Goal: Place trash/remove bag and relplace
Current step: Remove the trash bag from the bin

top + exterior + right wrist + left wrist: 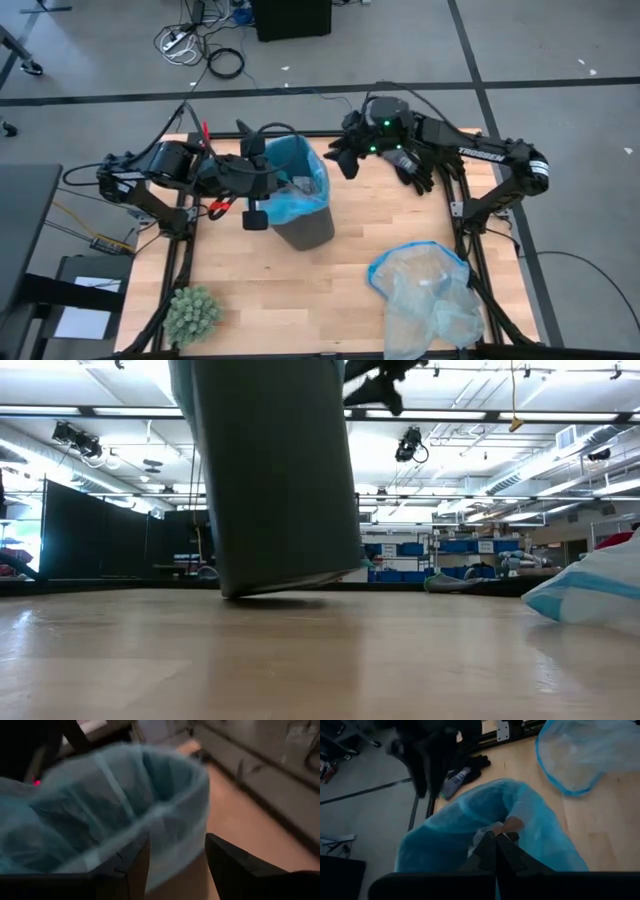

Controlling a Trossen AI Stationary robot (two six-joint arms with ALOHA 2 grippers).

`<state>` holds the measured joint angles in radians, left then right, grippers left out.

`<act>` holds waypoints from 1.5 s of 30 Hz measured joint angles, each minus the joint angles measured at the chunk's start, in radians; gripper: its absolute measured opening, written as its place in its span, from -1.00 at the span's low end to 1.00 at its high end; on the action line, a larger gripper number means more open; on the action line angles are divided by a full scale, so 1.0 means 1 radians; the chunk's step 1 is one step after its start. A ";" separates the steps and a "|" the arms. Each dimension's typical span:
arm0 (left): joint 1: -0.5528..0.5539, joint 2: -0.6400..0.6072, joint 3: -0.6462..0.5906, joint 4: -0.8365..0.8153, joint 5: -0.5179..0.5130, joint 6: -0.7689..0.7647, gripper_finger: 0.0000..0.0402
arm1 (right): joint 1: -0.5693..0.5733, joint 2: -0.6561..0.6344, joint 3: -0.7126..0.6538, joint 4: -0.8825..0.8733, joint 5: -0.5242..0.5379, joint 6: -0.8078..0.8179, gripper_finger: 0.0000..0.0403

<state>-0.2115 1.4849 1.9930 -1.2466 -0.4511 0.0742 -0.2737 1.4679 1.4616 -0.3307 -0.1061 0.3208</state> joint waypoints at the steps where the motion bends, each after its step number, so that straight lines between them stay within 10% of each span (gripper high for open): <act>1: 0.000 0.000 0.000 -0.001 0.000 0.000 -1.00 | 0.009 0.012 -0.001 -0.011 -0.009 0.008 -0.11; 15: 0.008 0.001 -0.001 -0.011 -0.035 -0.063 -1.00 | 0.223 -0.032 0.001 -0.020 0.256 -0.082 -0.23; 21: -0.022 0.000 -0.001 -0.289 0.070 -0.079 -1.00 | 0.269 -0.028 -0.027 -0.161 0.324 -0.025 -0.23; 32: -0.038 -0.047 -0.034 -0.325 0.157 -0.086 -1.00 | 0.320 -0.042 -0.058 -0.130 0.291 0.019 -0.23; 45: 0.004 -0.053 -0.035 -0.325 -0.007 -0.013 -1.00 | 0.136 -0.035 -0.160 0.021 0.134 -0.118 -0.41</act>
<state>-0.2080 1.4315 1.9583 -1.5711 -0.4580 0.0609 -0.1374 1.4326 1.3011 -0.3097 0.0278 0.2024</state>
